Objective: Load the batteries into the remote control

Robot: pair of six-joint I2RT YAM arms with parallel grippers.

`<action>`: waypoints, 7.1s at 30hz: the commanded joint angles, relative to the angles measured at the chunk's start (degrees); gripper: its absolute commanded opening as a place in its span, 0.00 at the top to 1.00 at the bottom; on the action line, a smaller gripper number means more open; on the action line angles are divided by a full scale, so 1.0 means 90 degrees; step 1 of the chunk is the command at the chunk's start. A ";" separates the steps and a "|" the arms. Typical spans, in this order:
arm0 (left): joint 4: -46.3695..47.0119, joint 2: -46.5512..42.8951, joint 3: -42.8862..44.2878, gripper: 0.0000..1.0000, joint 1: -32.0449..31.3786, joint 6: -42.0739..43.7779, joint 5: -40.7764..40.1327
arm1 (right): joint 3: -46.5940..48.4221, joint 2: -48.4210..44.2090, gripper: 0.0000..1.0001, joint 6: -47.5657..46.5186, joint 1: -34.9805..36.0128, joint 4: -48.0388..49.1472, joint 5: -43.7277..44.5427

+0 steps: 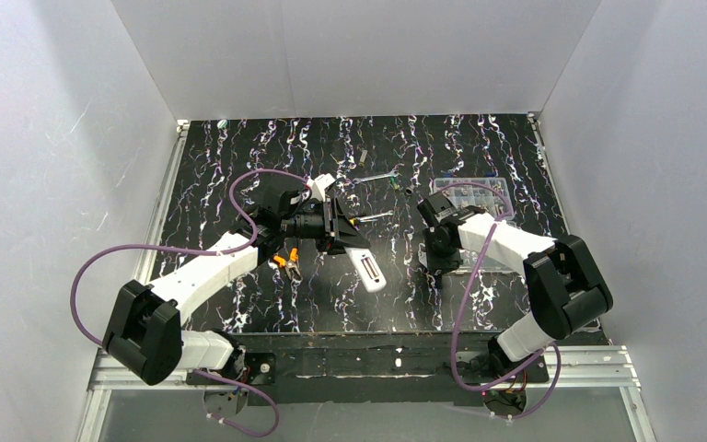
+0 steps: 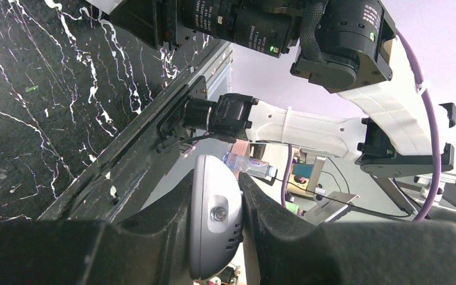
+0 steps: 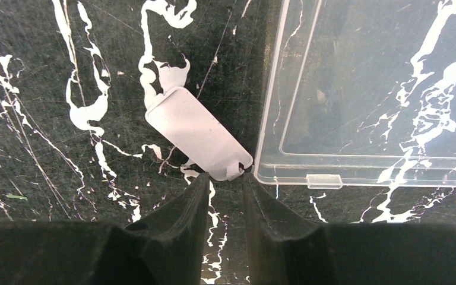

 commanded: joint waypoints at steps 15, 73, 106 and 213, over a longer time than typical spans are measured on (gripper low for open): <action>0.0085 -0.0030 0.0174 1.00 -0.0035 0.0027 0.0332 | 0.0155 -0.0133 0.88 -0.0660 0.0008 0.0451 -0.1281; -0.0127 -0.0109 0.0097 1.00 -0.0035 0.0148 0.0265 | 0.0869 0.0820 0.57 -0.1099 -0.0103 0.0049 -0.0722; -0.0645 -0.0341 0.0348 1.00 -0.0035 0.0350 0.0329 | 0.2054 0.0620 0.99 -0.0912 0.0601 -0.1185 0.0251; -0.6602 -0.2618 0.2597 1.00 -0.0017 0.3794 -0.0974 | 0.5346 0.3677 0.54 0.4440 0.1958 -0.0548 0.0697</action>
